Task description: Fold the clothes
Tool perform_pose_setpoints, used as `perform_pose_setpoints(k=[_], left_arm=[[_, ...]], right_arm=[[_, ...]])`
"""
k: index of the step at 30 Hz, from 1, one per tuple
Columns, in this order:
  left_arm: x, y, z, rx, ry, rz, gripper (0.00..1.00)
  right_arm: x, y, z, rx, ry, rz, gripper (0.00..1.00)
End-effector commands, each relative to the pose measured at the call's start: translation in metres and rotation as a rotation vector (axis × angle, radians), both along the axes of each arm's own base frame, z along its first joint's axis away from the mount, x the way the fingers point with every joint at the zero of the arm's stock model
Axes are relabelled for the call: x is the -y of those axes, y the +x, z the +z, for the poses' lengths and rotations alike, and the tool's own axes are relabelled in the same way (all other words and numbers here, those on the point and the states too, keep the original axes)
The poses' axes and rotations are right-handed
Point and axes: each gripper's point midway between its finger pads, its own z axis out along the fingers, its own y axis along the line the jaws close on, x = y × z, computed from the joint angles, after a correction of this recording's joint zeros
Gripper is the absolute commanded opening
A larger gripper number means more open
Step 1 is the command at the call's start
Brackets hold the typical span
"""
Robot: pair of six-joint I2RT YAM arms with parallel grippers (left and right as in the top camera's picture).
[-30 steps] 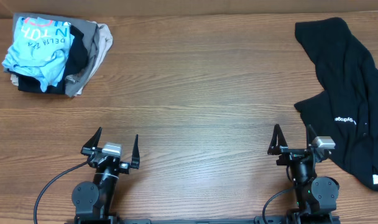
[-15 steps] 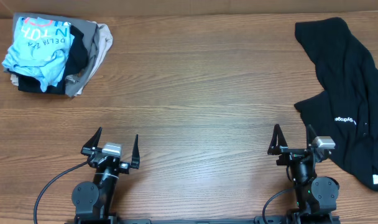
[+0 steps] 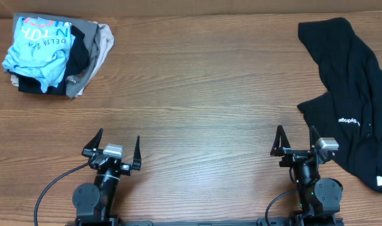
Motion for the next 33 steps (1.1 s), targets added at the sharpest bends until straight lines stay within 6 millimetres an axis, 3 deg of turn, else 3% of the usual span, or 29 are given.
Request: perform_pose_setpoints(k=[1, 33], left_arm=[[0.0002, -0.0003, 0.0007, 0.005, -0.016, 0.003, 1.00], [0.0002, -0.0002, 0.0009, 0.006, -0.016, 0.003, 1.00]], right_arm=[[0.0019, 0.0000, -0.0008, 0.009, -0.004, -0.010, 1.00], [0.0025, 0.0001, 0.0022, 0.020, -0.003, -0.013, 1.00]])
